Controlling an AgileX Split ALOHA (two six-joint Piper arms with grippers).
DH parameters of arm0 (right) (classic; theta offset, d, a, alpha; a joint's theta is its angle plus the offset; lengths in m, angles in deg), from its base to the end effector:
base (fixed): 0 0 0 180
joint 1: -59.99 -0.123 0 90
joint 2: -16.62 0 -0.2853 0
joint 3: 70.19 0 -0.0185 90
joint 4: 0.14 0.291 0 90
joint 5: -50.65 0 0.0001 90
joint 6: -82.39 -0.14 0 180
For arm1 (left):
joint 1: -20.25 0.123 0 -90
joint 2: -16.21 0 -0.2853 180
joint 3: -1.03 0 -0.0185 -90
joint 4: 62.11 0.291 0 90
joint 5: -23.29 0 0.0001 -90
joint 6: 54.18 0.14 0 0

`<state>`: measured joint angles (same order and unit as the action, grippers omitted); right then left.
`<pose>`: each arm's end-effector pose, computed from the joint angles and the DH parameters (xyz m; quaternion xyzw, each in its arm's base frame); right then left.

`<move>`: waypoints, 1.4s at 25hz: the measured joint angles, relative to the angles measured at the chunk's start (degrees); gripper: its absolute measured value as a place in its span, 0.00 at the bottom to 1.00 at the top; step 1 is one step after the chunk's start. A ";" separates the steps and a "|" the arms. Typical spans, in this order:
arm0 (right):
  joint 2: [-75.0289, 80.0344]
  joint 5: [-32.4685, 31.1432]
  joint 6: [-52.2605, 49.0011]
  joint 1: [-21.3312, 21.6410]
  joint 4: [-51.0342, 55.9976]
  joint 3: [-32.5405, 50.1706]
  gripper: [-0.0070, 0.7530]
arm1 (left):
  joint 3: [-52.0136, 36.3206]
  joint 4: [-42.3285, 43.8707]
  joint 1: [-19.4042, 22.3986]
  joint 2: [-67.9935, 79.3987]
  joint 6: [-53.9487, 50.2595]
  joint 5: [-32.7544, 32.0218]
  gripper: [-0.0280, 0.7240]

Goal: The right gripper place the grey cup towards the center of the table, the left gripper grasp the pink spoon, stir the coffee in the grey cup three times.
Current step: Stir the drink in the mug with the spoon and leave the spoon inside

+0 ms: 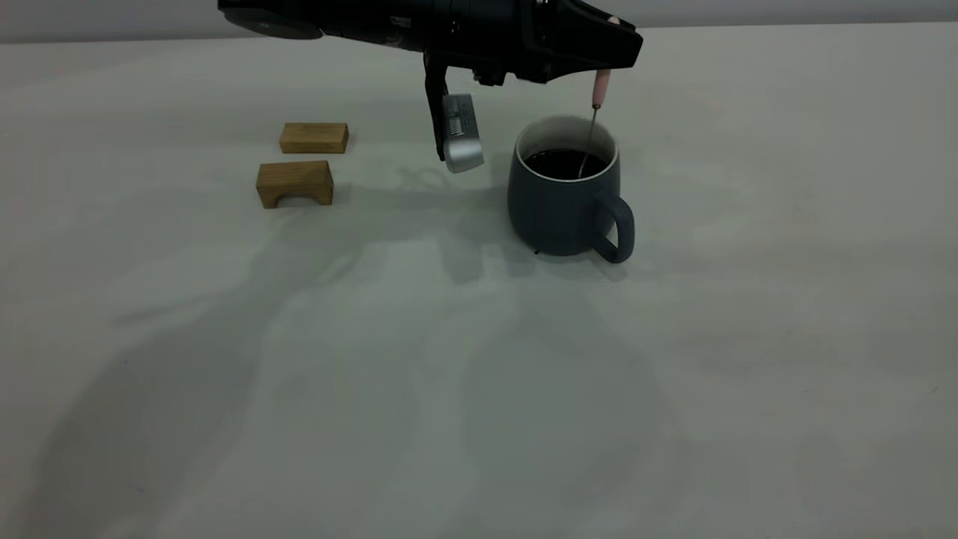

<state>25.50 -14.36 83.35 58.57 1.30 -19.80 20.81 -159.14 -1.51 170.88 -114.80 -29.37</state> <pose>0.0743 0.0050 0.2527 -0.0190 0.8838 0.0144 0.4672 0.4669 -0.3054 0.0026 0.6844 -0.4595 0.3960 0.4045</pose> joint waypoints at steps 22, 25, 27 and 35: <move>0.00 0.00 0.00 0.00 0.00 0.00 0.32 | 0.92 -1.62 -0.05 0.53 6.53 3.91 0.25; 0.00 0.00 0.00 0.02 0.00 0.00 0.32 | 1.16 -1.42 -0.69 0.94 4.03 0.90 0.25; 0.00 0.00 0.00 0.02 0.00 0.00 0.32 | 1.16 -1.11 -0.69 0.94 1.18 -1.19 0.25; 0.00 0.00 0.00 0.09 0.00 0.00 0.32 | 1.16 6.66 1.67 0.94 -10.31 -1.67 0.25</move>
<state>25.50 -14.36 83.35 58.66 1.30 -19.80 21.96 -152.48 0.16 171.82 -125.11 -31.04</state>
